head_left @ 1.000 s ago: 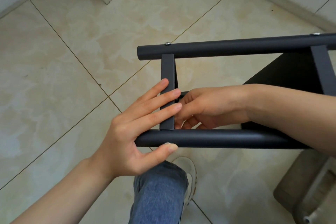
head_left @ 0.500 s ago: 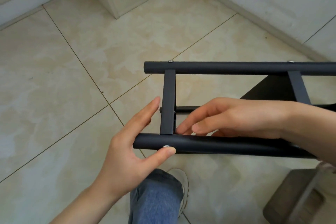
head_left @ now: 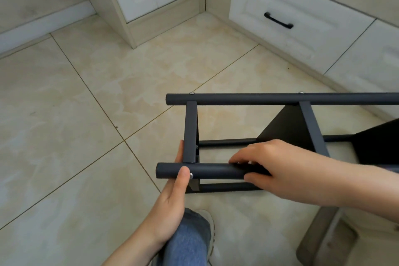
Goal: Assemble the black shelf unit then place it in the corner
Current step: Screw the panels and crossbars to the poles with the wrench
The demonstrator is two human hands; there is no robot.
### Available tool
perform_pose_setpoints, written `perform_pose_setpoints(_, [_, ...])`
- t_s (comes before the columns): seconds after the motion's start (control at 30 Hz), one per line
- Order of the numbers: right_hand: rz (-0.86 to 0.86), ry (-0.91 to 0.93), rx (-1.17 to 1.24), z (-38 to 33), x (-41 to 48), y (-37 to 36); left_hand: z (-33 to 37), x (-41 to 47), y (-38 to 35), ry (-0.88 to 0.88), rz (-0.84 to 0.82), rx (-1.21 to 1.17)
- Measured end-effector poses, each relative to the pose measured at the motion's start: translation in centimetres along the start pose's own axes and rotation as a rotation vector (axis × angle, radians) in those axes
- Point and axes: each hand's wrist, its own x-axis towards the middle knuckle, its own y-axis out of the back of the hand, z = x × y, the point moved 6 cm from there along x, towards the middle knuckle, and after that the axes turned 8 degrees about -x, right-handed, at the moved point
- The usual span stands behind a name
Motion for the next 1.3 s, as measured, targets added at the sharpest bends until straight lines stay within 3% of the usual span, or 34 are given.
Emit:
perform_pose_setpoints(0.43, [0.093,-0.075,-0.259,1.1,-2.5,1.3,2.3,0.9,-1.8,-0.118,0.007,0.071])
perform_pose_setpoints(0.83, [0.030,-0.155,-0.477,2.3,-3.2,2.0,4.3,1.3,-2.4,-0.088,0.017,0.139])
perform_pose_setpoints(1.0, [0.183,-0.247,-0.508,3.4,-4.8,4.6,8.3,1.5,-4.3,-0.128,-0.010,0.154])
perform_pose_setpoints(1.3, [0.543,-0.296,-0.265,4.3,-7.4,10.6,19.3,1.7,-8.2,-0.317,-0.034,0.290])
